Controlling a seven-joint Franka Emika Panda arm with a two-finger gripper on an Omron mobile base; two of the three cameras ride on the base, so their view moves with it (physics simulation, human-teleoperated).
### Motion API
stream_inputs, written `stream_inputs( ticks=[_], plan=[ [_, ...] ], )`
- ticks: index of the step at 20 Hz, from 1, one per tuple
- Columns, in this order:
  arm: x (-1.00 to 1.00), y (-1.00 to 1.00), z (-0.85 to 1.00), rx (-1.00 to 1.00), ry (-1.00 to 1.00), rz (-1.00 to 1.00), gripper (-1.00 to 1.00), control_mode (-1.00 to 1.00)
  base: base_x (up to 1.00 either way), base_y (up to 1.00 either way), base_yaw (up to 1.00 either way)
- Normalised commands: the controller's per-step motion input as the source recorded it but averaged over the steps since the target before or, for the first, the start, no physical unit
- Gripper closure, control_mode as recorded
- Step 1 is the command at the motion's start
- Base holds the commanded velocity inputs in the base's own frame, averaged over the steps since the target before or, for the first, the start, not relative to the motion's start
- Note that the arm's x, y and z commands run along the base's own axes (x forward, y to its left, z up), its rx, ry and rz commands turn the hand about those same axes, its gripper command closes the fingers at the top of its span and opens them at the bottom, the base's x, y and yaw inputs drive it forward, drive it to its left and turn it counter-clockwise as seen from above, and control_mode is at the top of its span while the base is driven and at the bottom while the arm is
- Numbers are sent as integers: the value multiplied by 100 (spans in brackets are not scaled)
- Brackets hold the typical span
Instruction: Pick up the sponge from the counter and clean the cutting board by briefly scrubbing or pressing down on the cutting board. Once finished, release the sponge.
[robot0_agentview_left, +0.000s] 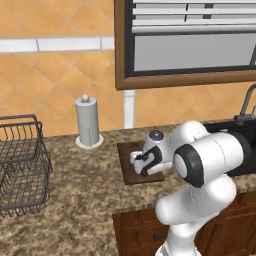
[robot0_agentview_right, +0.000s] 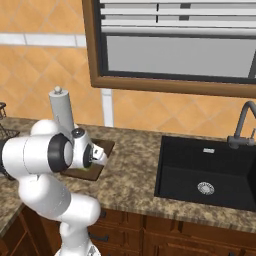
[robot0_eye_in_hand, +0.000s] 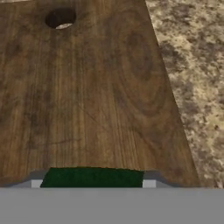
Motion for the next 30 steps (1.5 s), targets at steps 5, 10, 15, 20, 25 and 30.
stream_inputs(
  ticks=[5,10,15,20,25,30],
  plan=[
    [10,-35,-28,0,-18,-4,100,-100,0,0,0],
    [17,-26,-34,0,-21,-6,100,-100,0,0,0],
    [28,-16,-43,0,-19,-11,100,-100,0,0,0],
    [36,-1,-54,0,-17,-16,100,-100,0,0,0],
    [39,7,-69,0,-18,-23,100,-100,0,0,0],
    [42,35,-44,-1,-14,-30,100,-100,0,0,0]
  ],
)
